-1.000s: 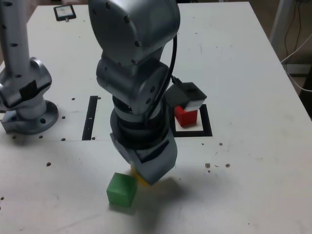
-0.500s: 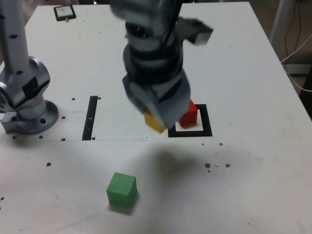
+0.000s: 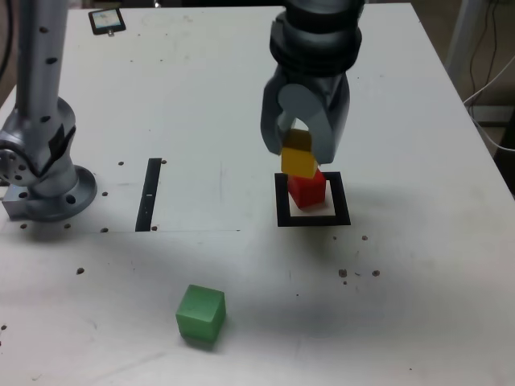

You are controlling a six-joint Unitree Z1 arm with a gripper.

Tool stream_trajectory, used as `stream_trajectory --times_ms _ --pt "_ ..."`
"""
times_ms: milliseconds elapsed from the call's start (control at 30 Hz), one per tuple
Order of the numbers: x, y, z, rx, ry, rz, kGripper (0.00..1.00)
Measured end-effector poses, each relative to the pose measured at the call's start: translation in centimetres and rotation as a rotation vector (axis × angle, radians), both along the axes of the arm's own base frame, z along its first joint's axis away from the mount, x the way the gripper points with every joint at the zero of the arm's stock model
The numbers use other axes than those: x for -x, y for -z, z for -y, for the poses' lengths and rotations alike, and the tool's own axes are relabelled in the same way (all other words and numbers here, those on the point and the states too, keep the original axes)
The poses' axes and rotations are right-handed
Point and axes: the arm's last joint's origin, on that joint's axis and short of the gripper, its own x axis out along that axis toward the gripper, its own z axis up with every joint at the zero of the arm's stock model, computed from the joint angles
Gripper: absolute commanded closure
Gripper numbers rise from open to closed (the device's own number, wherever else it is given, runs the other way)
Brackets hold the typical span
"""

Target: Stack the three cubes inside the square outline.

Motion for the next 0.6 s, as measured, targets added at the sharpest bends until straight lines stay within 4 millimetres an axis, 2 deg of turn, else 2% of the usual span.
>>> stream_trajectory --times_ms 267,433,600 --pt "-0.9 1.4 -1.6 -0.025 -0.219 -0.016 0.80" --pt "-1.4 1.0 -2.2 -0.035 -0.241 0.007 0.80" --pt "-1.7 1.8 -2.4 -0.039 -0.245 -0.005 0.77"
